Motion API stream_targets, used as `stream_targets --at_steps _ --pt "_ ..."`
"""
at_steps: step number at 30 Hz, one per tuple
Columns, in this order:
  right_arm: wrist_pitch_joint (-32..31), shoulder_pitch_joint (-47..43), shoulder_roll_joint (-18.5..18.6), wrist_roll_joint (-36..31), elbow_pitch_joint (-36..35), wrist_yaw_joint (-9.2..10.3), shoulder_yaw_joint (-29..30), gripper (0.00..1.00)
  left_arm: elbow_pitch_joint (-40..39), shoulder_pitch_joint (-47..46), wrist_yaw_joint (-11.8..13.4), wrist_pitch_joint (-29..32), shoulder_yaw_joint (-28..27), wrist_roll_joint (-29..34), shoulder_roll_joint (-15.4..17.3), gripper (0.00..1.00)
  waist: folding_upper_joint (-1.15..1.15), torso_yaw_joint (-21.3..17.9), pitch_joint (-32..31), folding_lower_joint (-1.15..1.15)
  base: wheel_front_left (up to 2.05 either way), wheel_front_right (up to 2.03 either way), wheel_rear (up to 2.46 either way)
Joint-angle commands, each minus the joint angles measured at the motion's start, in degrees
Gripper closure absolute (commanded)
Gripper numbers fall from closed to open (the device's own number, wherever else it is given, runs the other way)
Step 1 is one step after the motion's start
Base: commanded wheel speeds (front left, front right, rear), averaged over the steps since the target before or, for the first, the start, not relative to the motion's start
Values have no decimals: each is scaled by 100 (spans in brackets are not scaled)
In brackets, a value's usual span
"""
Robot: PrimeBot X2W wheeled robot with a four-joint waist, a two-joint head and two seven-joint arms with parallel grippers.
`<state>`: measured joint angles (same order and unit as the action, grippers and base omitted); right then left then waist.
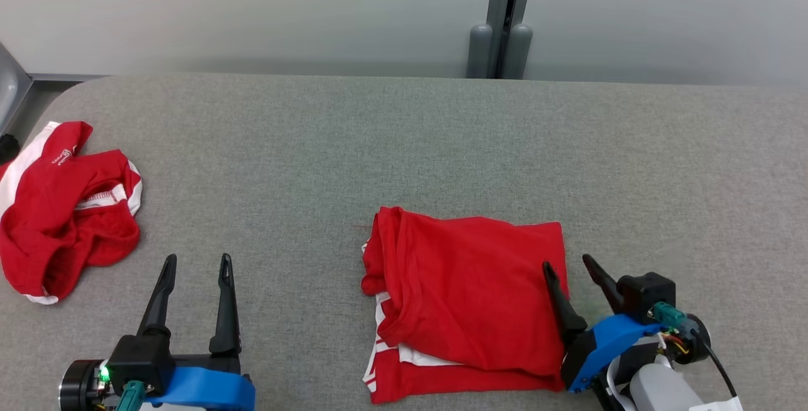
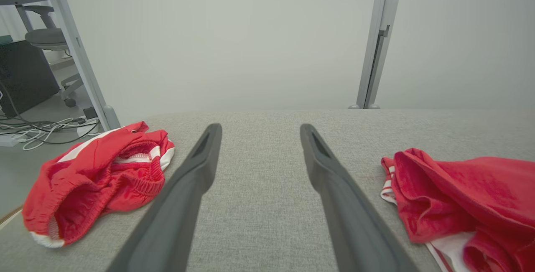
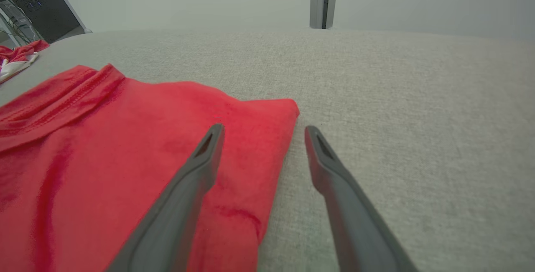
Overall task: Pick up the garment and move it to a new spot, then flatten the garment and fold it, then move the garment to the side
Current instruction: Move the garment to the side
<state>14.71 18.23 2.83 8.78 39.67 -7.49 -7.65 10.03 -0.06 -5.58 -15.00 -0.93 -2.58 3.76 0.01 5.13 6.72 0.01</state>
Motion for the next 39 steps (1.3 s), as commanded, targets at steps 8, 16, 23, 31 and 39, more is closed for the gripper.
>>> stream_targets --at_steps 8,16,23,31,39 --pt "46 346 12 361 871 -1 -316 0 34 -246 11 -24 60 -33 -18 0 -1 42 187 -1 0 0 0" --pt "29 291 2 769 1153 -2 -813 100 95 -304 -11 -24 88 -64 -37 0 -1 76 247 -1 0 0 0" --pt "39 654 22 467 1088 0 -386 100 68 -389 -23 -24 99 -102 -50 0 -1 108 348 -1 0 0 0" --pt "43 1245 346 -111 816 0 -219 100 -146 -582 -43 -24 155 -161 -75 0 -1 150 587 -1 0 0 0" --pt "42 2315 1182 -196 664 -1 -187 100 -437 -1160 -107 -24 284 -182 -80 0 -1 -1 1418 -1 0 0 0"
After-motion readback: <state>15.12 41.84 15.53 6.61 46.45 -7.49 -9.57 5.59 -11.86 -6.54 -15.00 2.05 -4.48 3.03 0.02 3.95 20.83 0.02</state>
